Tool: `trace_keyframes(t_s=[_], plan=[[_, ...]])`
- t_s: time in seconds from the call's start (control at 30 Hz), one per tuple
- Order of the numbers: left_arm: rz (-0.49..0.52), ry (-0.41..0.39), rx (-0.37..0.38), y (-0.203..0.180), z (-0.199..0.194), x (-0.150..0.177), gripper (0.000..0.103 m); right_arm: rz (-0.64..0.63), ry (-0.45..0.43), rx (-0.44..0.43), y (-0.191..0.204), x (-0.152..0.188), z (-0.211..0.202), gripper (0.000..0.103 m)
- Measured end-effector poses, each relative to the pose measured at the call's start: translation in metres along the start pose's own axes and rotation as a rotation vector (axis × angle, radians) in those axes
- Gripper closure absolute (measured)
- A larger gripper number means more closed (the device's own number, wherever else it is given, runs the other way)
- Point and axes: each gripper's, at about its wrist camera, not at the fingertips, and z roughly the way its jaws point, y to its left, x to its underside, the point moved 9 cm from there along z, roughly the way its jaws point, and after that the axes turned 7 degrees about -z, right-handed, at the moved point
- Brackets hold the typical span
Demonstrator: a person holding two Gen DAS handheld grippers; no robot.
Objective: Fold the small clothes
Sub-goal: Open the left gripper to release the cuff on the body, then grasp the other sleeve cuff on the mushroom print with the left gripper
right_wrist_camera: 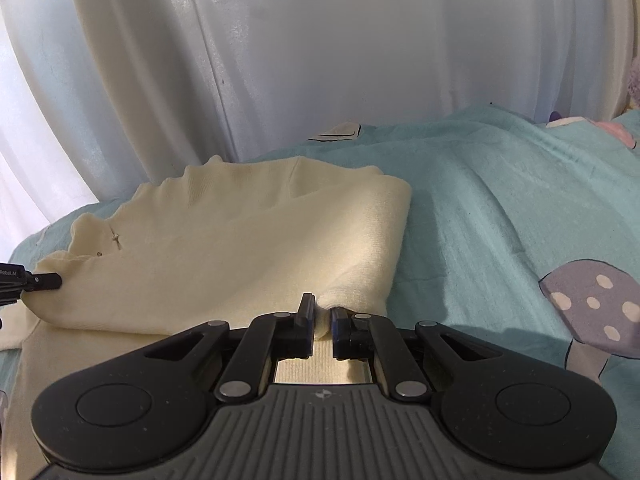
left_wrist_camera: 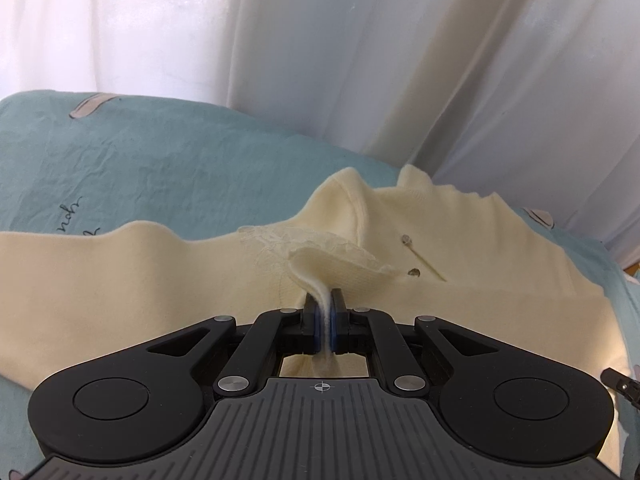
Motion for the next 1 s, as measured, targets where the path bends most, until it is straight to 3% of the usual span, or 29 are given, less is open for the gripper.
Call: trace_keyframes(t_s=[0.1, 0.17, 0.27, 0.33, 0.4, 0.47, 0.6, 0.7, 0.83, 1.0], plan=[[0.007, -0.001, -0.001, 0.0, 0.0, 0.002, 0.094, -0.072, -0.007, 0.056, 0.006, -0.001, 0.001, 0.098], [0.0, 0.0, -0.003, 0.002, -0.002, 0.002, 0.086, -0.1, -0.009, 0.079, 0.007, -0.001, 0.001, 0.098], [-0.002, -0.026, -0.042, 0.007, -0.013, 0.0, 0.079, -0.116, 0.005, 0.071, 0.008, 0.0, -0.002, 0.096], [0.018, -0.079, -0.063, 0.006, -0.026, -0.002, 0.078, -0.091, 0.001, 0.012, 0.009, -0.002, -0.013, 0.085], [0.03, -0.132, -0.045, -0.001, -0.04, -0.004, 0.072, -0.062, -0.047, -0.125, 0.016, -0.006, -0.032, 0.084], [0.037, -0.143, -0.009, -0.012, -0.043, -0.005, 0.066, -0.071, -0.083, -0.146, 0.019, -0.012, -0.041, 0.084], [0.049, -0.113, 0.019, -0.033, -0.028, -0.001, 0.065, -0.121, -0.063, -0.026, 0.015, -0.022, -0.019, 0.084], [0.029, -0.023, 0.023, -0.037, -0.003, 0.009, 0.067, -0.172, 0.002, 0.052, 0.009, -0.012, 0.011, 0.088], [0.049, -0.047, -0.015, -0.033, 0.008, 0.008, 0.072, -0.281, -0.04, 0.125, 0.007, -0.01, 0.015, 0.083], [-0.136, -0.061, 0.037, -0.008, -0.007, 0.006, 0.076, -0.331, -0.065, 0.146, 0.012, -0.006, 0.013, 0.078]])
